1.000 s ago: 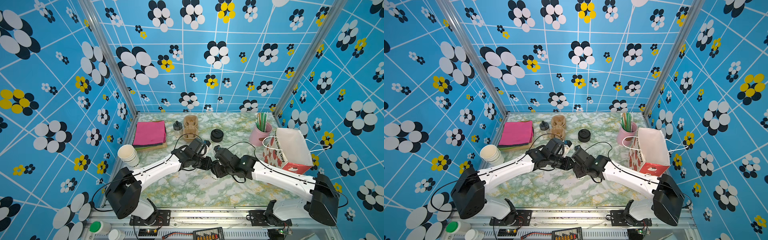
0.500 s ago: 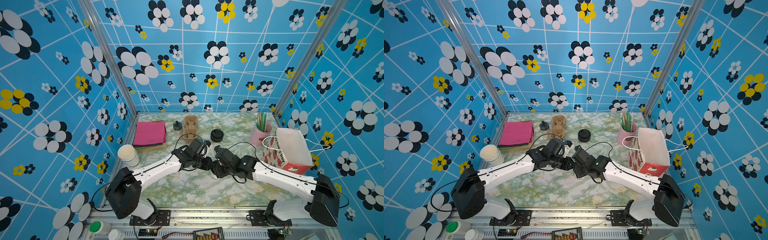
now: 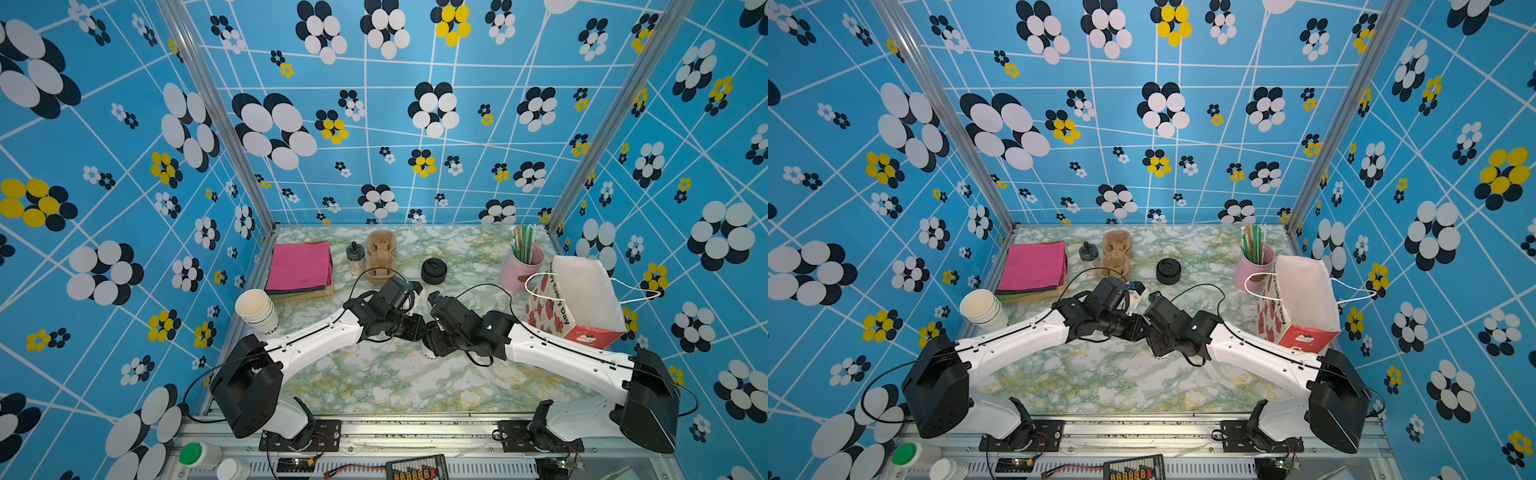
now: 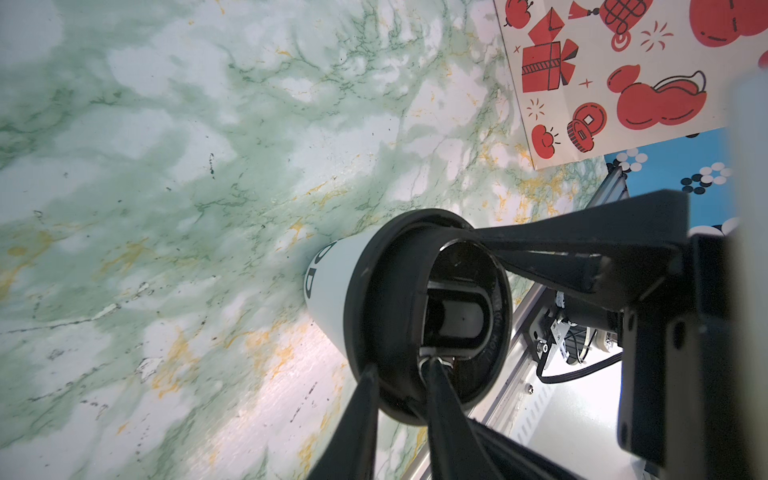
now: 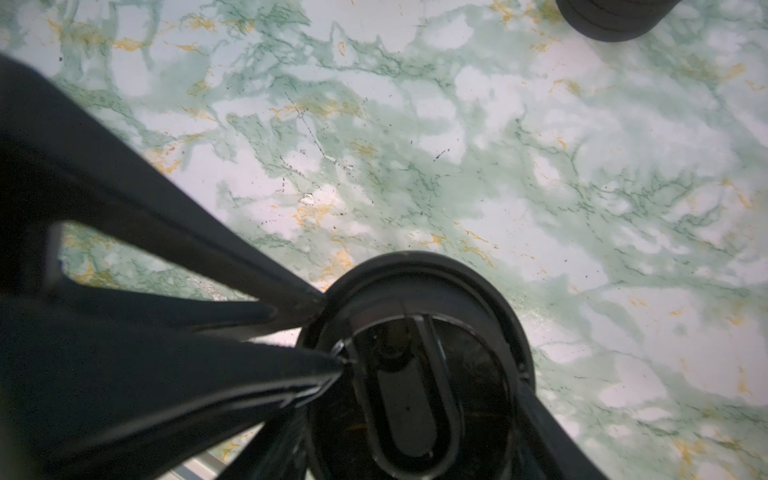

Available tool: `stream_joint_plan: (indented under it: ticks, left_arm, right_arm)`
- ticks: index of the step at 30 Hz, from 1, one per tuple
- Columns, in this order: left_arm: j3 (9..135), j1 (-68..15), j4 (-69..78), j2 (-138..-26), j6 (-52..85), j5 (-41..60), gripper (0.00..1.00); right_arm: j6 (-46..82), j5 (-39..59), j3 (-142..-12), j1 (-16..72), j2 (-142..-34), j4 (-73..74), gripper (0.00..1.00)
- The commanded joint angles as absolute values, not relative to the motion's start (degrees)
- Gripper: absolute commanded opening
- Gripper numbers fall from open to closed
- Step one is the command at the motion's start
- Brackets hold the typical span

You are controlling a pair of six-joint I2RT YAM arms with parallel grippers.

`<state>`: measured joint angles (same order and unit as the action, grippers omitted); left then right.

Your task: Pack the takeout coffee

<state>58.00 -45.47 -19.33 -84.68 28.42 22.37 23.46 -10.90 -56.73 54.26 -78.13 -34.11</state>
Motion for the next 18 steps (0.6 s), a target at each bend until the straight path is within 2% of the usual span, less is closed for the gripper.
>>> stream_joint_plan:
  ticks: [1,18]
  left_arm:
    - [56.16,-45.88,-28.65,-86.33,26.71,19.13,0.23]
    - [56.07,-45.98,-30.40,-86.31,26.03,18.03,0.23]
  right_arm:
    - [23.09,-14.02,-57.07,53.61,-78.10,-41.07,0.53]
    - [22.32,-15.03,-58.32,53.57,-76.99,-38.93,0.63]
